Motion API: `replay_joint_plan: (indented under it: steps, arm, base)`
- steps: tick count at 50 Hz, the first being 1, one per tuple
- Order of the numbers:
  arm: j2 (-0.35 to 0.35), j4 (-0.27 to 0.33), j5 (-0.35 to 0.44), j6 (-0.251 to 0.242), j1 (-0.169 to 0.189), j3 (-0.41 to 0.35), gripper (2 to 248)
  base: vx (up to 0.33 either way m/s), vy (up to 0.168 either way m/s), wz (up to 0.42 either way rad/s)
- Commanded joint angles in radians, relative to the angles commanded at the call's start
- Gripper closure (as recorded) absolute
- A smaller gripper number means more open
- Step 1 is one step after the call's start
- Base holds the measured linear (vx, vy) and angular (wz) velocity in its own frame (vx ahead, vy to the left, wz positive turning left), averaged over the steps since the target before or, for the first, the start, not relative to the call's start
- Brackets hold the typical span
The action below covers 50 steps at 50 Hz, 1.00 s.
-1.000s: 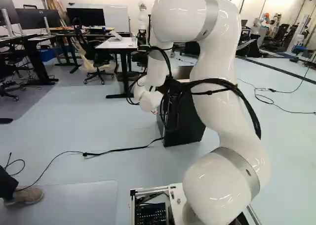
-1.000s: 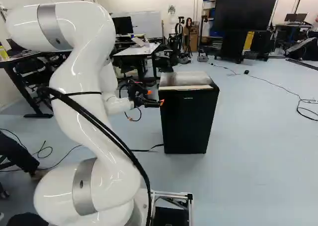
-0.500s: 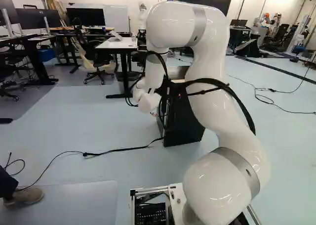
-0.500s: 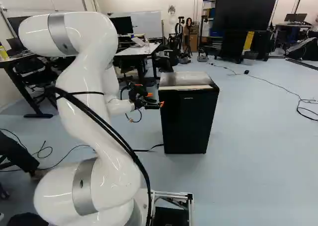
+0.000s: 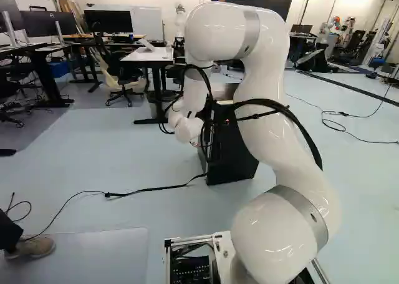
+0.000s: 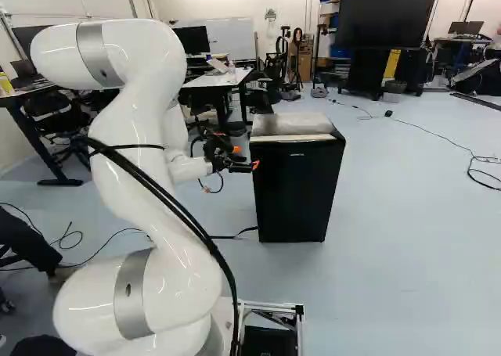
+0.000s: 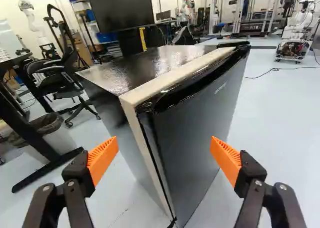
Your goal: Open the fridge door
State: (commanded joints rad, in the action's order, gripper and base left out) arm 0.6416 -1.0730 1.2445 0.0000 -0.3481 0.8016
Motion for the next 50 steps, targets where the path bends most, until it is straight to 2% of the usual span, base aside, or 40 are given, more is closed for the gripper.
replay_joint_plan:
  steps: [32,50]
  arm:
    - [0.022,-0.009,0.0,0.0,0.009,0.036,3]
    - [0.024,-0.033,0.0,0.0,0.019,0.039,3]
  base:
    - [0.0,0.0,0.0]
    - [0.0,0.0,0.0]
